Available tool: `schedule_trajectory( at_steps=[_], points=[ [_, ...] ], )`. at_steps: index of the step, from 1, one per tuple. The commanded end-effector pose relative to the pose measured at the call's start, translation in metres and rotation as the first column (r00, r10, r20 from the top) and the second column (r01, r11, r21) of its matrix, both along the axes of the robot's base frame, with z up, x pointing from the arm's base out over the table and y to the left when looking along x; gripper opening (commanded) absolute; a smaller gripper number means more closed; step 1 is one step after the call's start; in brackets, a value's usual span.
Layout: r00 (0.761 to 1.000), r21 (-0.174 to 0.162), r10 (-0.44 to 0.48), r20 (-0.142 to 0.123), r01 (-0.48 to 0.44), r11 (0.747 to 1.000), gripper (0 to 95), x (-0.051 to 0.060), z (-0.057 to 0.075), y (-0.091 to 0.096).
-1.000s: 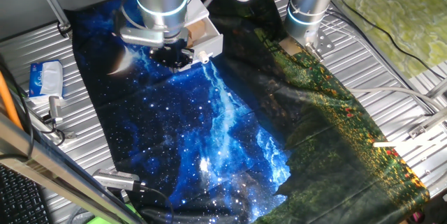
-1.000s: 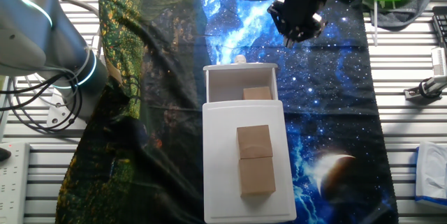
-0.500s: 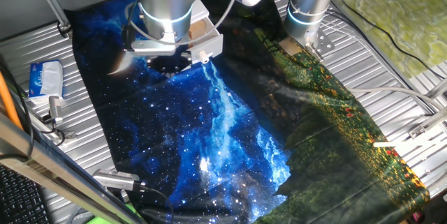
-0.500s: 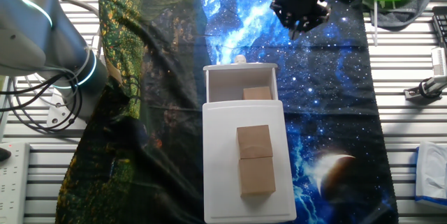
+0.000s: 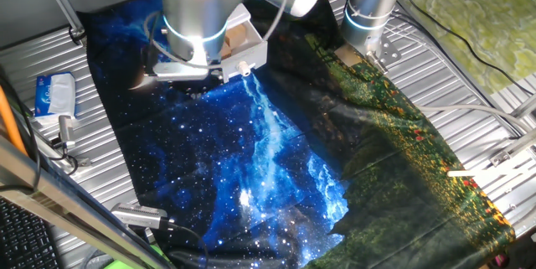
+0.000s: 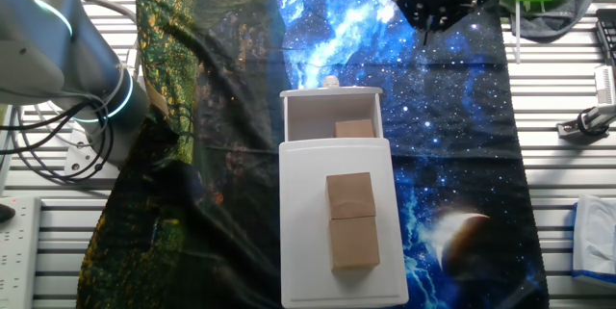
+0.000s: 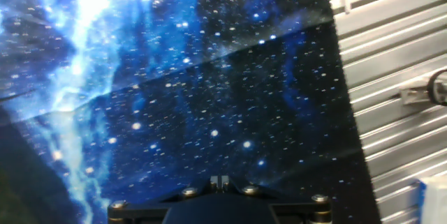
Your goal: Grasp the handle and close the drawer
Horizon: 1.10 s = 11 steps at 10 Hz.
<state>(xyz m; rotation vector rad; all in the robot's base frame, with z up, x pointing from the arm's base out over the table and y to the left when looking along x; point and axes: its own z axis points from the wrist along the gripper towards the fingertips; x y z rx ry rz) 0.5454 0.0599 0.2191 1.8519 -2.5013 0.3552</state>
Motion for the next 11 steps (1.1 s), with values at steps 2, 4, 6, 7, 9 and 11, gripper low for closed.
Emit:
schedule_trajectory(
  at_steps=[2,4,6,7,9,11],
  points=[
    [0.976,0.066,0.213,-0.039,-0.21,0.975,0.0,0.0013,-0.0008,0.0001],
    [0.968,0.136,0.215,-0.132,-0.197,0.971,0.0,0.0013,-0.0008,0.0001],
    [0.954,0.163,0.232,-0.192,-0.202,0.966,0.0,0.0013,-0.0008,0.0001],
    [0.947,0.181,0.235,-0.219,-0.198,0.963,0.0,0.0013,-0.0008,0.0001],
    [0.943,0.182,0.236,-0.234,-0.196,0.964,0.0,0.0013,-0.0008,0.0001],
    [0.941,0.185,0.237,-0.242,-0.195,0.963,0.0,0.0013,-0.0008,0.0001]
  ],
)
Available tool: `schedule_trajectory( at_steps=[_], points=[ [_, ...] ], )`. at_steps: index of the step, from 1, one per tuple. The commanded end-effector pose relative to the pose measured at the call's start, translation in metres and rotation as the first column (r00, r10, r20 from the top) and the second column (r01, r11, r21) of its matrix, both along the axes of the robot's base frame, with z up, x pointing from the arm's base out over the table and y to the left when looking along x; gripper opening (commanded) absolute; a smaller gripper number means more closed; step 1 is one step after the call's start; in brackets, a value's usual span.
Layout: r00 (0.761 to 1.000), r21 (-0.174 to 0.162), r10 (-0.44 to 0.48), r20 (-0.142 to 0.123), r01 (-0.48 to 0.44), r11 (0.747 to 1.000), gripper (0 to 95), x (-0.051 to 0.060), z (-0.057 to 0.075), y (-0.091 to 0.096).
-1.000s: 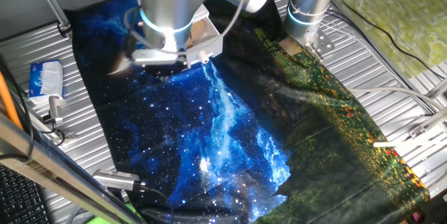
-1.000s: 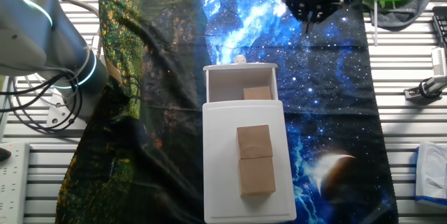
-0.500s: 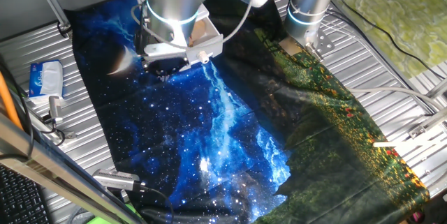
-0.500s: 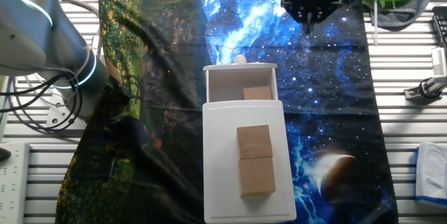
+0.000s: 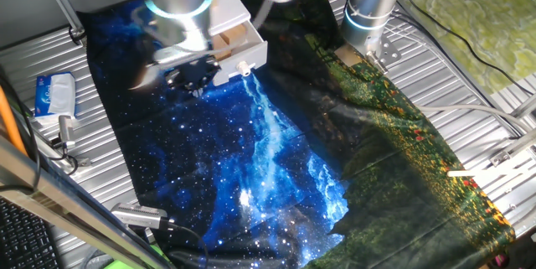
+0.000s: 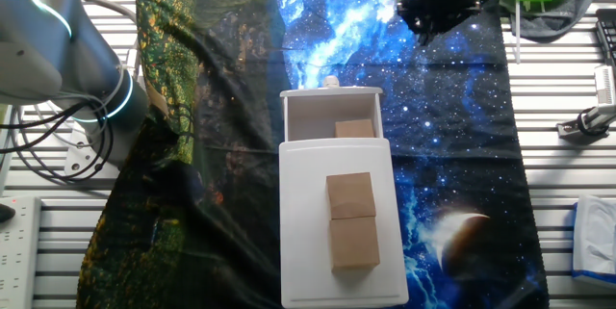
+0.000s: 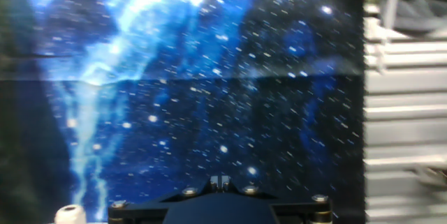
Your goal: Grasp the handle and close the drawer
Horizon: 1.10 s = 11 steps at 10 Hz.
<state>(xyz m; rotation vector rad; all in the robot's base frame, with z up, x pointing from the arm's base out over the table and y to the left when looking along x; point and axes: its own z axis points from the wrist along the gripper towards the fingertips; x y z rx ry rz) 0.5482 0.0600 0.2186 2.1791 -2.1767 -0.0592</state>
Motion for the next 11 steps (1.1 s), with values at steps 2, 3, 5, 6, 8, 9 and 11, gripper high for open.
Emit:
schedule_trajectory(
  at_steps=[2,3,5,6,8,9,11],
  points=[
    [0.997,-0.026,-0.058,-0.045,0.057,0.998,0.0,-0.0015,-0.0003,0.0],
    [0.997,-0.027,-0.057,-0.045,0.056,0.998,0.0,-0.0015,-0.0003,0.0],
    [0.998,-0.028,-0.049,-0.047,0.048,0.998,0.0,-0.0015,-0.0003,0.0],
    [0.998,-0.026,-0.05,-0.048,0.049,0.998,0.0,-0.0015,-0.0003,0.0],
    [0.997,-0.027,-0.055,-0.048,0.053,0.998,0.0,-0.0015,-0.0003,0.0],
    [0.998,-0.023,-0.043,-0.052,0.042,0.999,0.0,-0.0015,-0.0003,0.0],
    [0.997,-0.022,-0.032,-0.065,0.031,0.999,19.0,-0.0015,-0.0003,0.0]
  ],
)
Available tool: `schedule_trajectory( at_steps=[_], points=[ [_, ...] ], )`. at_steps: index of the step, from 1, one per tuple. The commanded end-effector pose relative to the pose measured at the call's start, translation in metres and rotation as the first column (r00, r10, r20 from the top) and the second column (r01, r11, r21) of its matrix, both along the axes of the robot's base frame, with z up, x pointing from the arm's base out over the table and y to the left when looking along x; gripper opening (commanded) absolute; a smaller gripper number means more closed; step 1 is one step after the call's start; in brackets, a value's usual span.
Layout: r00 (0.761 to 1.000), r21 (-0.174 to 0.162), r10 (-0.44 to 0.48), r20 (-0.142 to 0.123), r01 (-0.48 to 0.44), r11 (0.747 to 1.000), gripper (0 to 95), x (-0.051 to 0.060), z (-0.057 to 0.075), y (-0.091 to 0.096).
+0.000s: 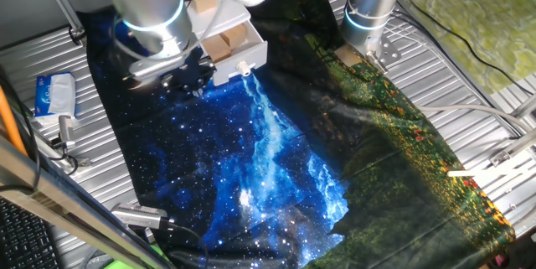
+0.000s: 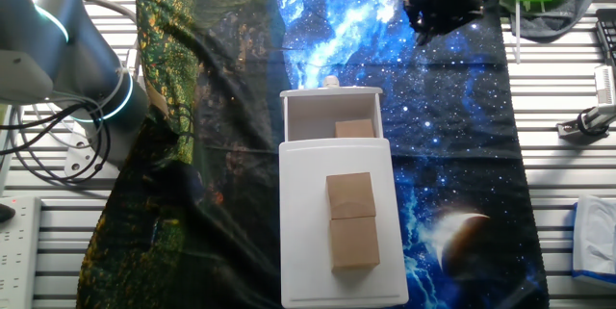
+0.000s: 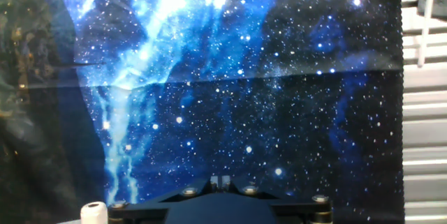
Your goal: Grasp the handle and close the drawer
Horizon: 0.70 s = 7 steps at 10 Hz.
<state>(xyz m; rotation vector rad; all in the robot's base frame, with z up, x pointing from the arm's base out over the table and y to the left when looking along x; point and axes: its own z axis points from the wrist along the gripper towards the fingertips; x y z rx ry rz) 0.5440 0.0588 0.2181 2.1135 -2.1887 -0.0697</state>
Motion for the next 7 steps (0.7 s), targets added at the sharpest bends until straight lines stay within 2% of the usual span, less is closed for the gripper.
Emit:
schedule_trajectory(
  at_steps=[1,2,3,5,7],
  points=[
    [0.999,0.003,0.0,-0.033,0.0,1.0,19.0,-0.007,-0.006,0.003],
    [0.999,0.003,-0.001,-0.033,0.001,1.0,38.0,-0.014,-0.01,0.004],
    [1.0,-0.005,-0.002,-0.029,0.002,1.0,38.0,-0.025,-0.014,0.006],
    [1.0,-0.007,-0.005,-0.025,0.005,1.0,38.0,-0.04,-0.022,0.006],
    [1.0,-0.002,-0.022,-0.02,0.022,1.0,38.0,-0.064,-0.031,0.004]
  ],
)
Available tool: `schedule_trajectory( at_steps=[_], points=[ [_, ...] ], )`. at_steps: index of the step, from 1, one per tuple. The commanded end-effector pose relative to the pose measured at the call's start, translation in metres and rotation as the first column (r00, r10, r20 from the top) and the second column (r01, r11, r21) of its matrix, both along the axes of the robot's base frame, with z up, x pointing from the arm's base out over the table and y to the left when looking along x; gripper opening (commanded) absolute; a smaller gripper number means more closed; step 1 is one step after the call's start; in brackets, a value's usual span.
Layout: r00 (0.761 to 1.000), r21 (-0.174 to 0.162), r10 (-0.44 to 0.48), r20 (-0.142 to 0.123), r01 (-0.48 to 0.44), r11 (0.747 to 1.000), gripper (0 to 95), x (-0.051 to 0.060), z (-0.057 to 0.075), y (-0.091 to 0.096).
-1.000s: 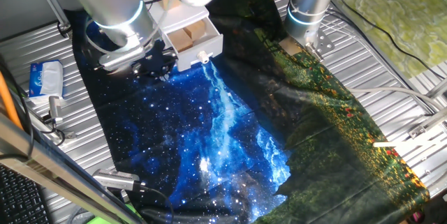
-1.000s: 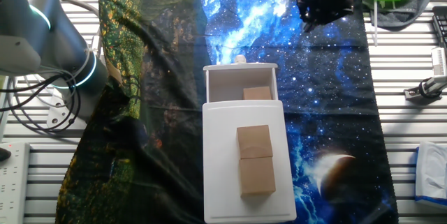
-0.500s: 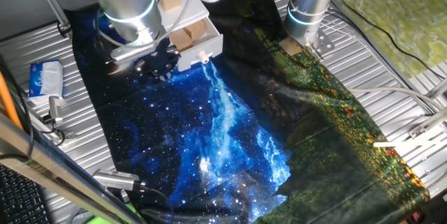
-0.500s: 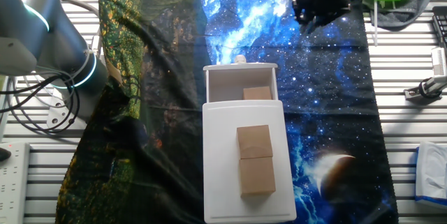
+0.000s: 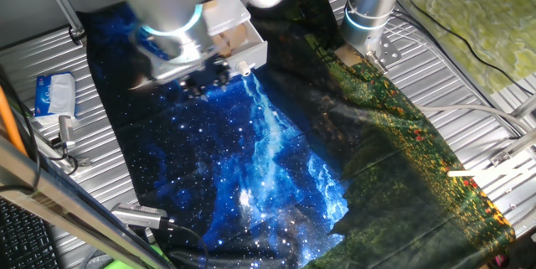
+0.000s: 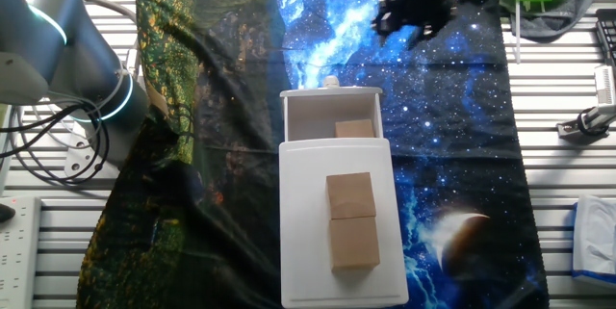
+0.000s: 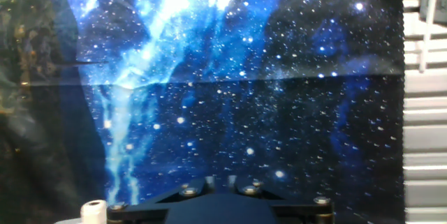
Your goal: Grasp the handle and close the drawer
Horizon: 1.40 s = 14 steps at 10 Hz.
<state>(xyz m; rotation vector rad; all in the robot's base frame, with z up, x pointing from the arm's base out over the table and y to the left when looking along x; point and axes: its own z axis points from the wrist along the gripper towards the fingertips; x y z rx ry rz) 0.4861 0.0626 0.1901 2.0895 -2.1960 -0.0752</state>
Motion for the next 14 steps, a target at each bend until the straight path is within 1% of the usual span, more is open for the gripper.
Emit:
schedule_trajectory(
  at_steps=[1,2,4,6,8,9,10,11,13,14],
  points=[
    [1.0,0.002,-0.011,-0.007,0.011,1.0,38.0,-0.015,-0.006,-0.001],
    [1.0,0.001,-0.014,-0.005,0.014,1.0,38.0,-0.027,-0.011,-0.003],
    [1.0,0.0,-0.004,0.0,0.004,1.0,38.0,-0.043,-0.017,-0.005],
    [1.0,-0.001,0.006,-0.001,-0.006,1.0,38.0,-0.043,-0.017,-0.006],
    [1.0,-0.007,-0.009,0.002,0.009,1.0,38.0,-0.043,-0.017,-0.006],
    [1.0,-0.01,-0.015,0.002,0.015,1.0,19.0,-0.043,-0.017,-0.006],
    [1.0,-0.019,-0.023,0.004,0.023,1.0,19.0,-0.043,-0.017,-0.006],
    [0.999,-0.022,-0.045,0.01,0.045,0.999,0.0,-0.043,-0.017,-0.006],
    [0.996,-0.028,-0.084,0.019,0.085,0.996,0.0,-0.043,-0.017,-0.006],
    [0.996,-0.032,-0.085,0.02,0.086,0.996,0.0,-0.043,-0.017,-0.006]
  ],
)
